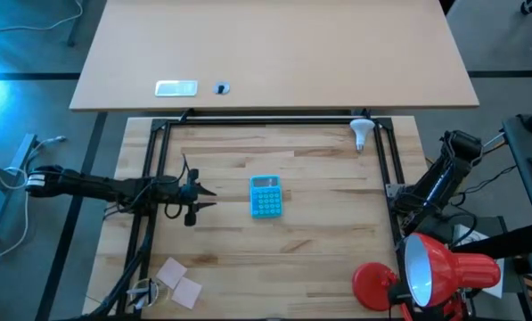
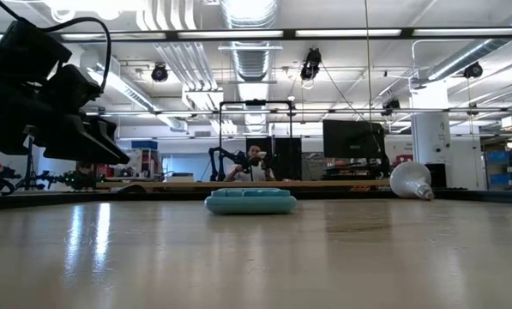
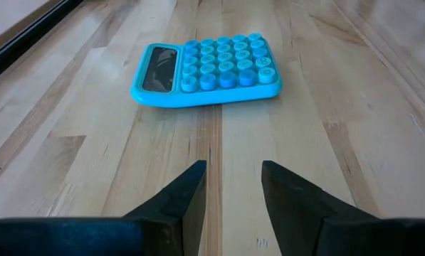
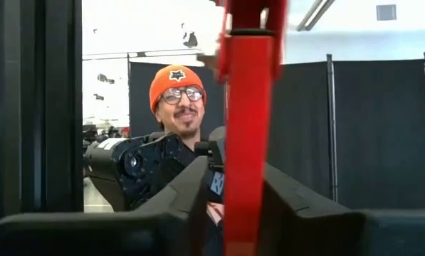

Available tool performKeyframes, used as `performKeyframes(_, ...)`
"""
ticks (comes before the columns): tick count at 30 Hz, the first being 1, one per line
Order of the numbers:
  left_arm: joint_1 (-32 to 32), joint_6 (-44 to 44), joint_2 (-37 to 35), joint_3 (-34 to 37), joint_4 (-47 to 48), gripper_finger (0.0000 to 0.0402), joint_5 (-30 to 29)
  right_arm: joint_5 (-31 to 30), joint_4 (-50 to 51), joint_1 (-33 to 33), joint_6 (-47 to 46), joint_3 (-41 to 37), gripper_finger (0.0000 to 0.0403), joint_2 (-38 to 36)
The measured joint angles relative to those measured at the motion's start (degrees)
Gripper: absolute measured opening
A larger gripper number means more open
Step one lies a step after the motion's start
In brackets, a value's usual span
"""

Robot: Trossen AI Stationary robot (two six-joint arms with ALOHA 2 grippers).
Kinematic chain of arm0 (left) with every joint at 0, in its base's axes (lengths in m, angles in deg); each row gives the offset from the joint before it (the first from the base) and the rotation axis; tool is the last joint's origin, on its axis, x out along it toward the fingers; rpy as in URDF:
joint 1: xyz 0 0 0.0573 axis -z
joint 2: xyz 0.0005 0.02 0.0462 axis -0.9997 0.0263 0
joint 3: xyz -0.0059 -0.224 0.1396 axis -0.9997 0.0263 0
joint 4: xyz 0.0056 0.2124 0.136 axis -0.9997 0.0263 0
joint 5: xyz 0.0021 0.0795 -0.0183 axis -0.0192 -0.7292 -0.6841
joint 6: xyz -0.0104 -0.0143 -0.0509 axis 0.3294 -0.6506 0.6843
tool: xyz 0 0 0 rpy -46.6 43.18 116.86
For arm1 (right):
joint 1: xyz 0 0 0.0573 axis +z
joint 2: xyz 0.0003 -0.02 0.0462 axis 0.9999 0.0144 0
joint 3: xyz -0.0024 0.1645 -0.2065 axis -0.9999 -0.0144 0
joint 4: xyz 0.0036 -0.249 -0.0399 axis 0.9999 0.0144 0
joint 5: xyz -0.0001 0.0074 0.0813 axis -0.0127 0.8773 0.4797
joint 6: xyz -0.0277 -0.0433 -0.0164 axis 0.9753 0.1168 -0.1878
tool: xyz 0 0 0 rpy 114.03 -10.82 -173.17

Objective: Screw lightbulb
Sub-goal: Prepare the orange desk lamp on the center

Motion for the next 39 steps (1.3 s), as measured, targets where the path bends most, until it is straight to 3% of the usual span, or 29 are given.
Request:
performKeyframes(5,0.0,0.0,0.0,0.0,0.0,0.0127,0.0,-0.6,0.2,0.0,-0.4,0.0,0.0018,0.0)
performKeyframes(18,0.0,0.0,0.0,0.0,0.0,0.0127,0.0,0.1,0.8,-5.4,-3.7,-0.1,0.0017,-3.2)
performKeyframes(26,0.0,0.0,0.0,0.0,0.0,0.0127,0.0,-0.7,2.4,-19.1,-3.8,-0.1,0.0017,-7.0)
performKeyframes(39,0.0,0.0,0.0,0.0,-0.2,0.0127,0.0,-6.2,16.2,-46.7,9.7,-0.1,0.0017,-15.9)
